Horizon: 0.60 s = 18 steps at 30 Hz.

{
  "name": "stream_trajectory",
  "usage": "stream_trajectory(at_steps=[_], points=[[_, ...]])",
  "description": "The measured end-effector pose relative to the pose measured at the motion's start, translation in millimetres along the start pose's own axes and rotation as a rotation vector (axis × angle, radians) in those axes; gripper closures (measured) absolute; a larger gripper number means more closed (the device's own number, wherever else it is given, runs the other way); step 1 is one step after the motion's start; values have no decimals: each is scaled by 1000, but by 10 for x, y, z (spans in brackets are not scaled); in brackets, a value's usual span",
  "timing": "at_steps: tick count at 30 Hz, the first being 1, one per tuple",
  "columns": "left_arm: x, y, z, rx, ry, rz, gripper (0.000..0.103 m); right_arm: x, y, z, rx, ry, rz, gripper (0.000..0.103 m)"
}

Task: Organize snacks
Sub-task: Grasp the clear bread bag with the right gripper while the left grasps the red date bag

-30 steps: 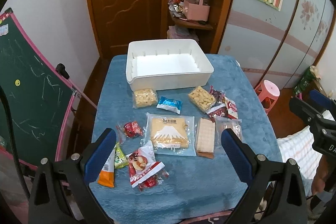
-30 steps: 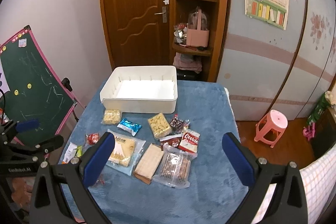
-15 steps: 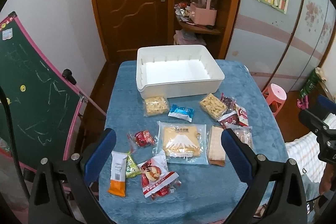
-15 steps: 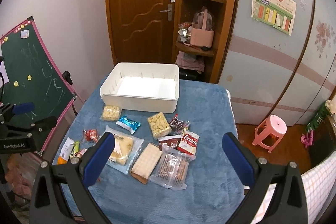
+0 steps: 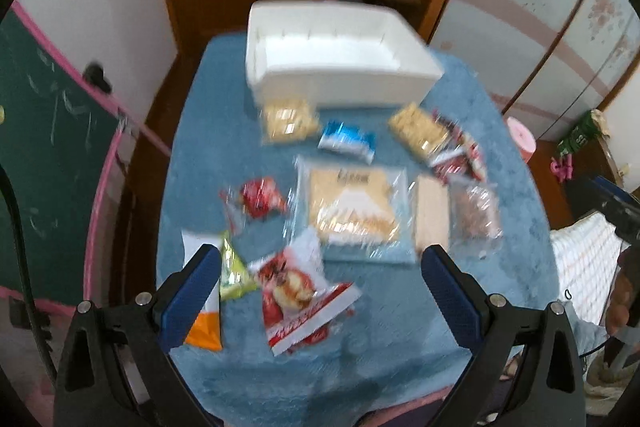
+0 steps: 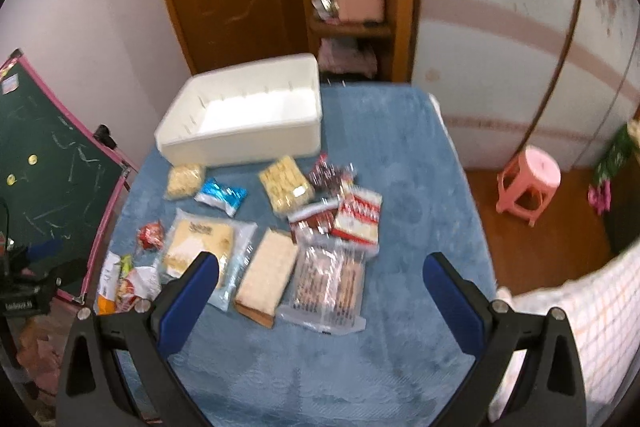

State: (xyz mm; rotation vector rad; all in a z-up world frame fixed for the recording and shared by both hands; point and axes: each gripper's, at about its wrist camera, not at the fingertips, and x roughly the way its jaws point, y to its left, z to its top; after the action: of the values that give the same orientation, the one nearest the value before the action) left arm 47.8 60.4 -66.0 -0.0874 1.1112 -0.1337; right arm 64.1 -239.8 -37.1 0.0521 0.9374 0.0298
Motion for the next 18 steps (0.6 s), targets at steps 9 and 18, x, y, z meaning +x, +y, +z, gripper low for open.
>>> stream_trajectory(at_steps=[9,18], points=[[773,242,-275,-154,170,0,3,828,-206,-284,92,174,-14,1],[1168,328,-340,-293,233,-82,3,1354,-204,-379,117,273,0,1]])
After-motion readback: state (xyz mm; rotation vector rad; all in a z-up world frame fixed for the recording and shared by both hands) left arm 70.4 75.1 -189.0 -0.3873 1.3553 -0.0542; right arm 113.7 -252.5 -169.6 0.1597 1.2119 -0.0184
